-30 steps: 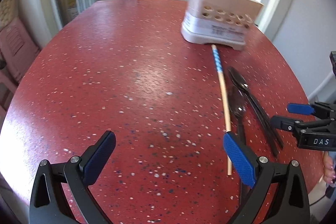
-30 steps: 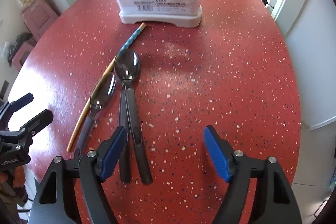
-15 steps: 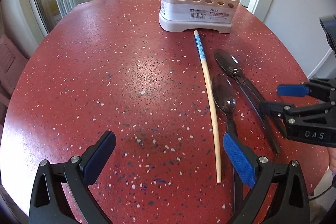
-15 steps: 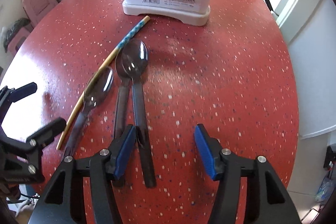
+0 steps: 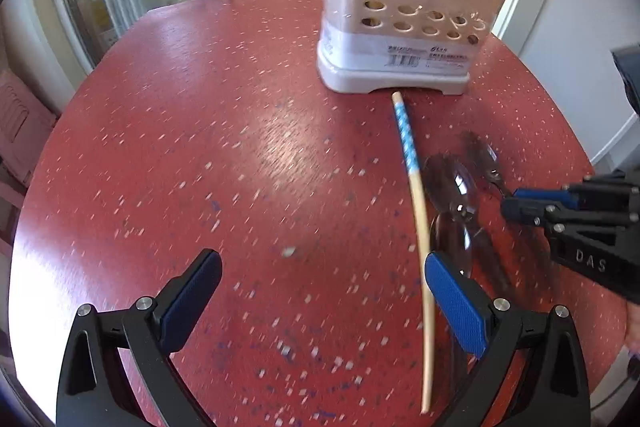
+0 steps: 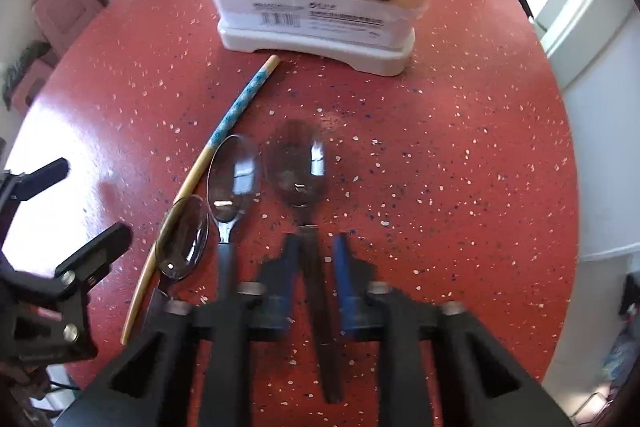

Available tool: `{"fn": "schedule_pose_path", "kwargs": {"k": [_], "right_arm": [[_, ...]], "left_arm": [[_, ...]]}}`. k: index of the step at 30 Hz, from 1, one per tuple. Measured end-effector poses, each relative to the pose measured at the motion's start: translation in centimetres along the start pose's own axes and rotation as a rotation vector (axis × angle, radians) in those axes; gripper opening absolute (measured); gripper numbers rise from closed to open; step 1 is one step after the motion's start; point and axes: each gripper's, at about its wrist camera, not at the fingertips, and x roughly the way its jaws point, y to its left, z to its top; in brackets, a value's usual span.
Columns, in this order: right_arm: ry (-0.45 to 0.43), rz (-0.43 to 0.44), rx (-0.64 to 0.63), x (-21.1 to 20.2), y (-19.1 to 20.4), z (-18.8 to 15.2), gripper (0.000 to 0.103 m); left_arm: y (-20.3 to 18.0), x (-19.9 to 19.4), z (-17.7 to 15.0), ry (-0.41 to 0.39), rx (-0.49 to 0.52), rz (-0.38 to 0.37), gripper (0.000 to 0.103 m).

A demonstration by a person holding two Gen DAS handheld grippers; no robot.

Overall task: Organize utensils
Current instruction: 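Grasp the blue patterned chopstick with the left gripper while the right gripper grasps a dark spoon, then lift the chopstick and spoon upright and carry them over the pink holder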

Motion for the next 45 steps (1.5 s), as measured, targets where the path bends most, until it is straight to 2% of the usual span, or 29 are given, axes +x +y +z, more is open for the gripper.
{"fn": "schedule_pose_path", "kwargs": {"k": [6, 11, 18, 20, 29, 32, 33, 34, 38, 41, 45], "right_arm": [[-0.029, 0.064, 0.035, -0.2, -1.3, -0.2, 0.013], [-0.035, 0.098, 0.051, 0.1, -2.0, 0.1, 0.012], [-0.043, 0.128, 0.061, 0.2, -2.7, 0.0, 0.012], [-0.044, 0.135, 0.063, 0.1, -3.0, -0.2, 0.012], [-0.067, 0.167, 0.092, -0.8, -5.0, -0.7, 0.013], [-0.082, 0.180, 0.104, -1.7, -5.4, -0.9, 0.013], [-0.086, 0.185, 0.110, -1.9, -5.7, -1.0, 0.013], [-0.087, 0.188, 0.113, -2.2, -5.9, -1.1, 0.013], [-0.093, 0.200, 0.138, -2.6, -6.8, -1.8, 0.013], [-0.098, 0.205, 0.152, -3.0, -7.2, -2.2, 0.013], [-0.118, 0.212, 0.147, -3.5, -7.5, -2.6, 0.013]], "left_arm": [[-1.2, 1.4, 2.3, 0.036, 0.039, -0.052, 0.103], [-1.6, 2.8, 3.3, 0.091, 0.059, -0.050, 0.103], [-3.3, 3.7, 4.0, 0.120, 0.125, -0.008, 0.103], [-3.7, 3.8, 4.3, 0.126, 0.138, -0.018, 0.103], [-6.4, 4.2, 6.1, 0.192, 0.204, -0.036, 0.084], [-7.3, 4.2, 6.6, 0.210, 0.228, -0.046, 0.071], [-7.8, 4.1, 6.5, 0.208, 0.240, -0.059, 0.057], [-8.2, 4.0, 6.5, 0.201, 0.256, -0.059, 0.038], [-9.2, 3.6, 6.1, 0.165, 0.263, -0.040, 0.036], [-8.7, 2.1, 4.9, 0.086, 0.243, -0.038, 0.036], [-8.1, -1.1, 4.2, -0.060, 0.193, -0.034, 0.036]]}}
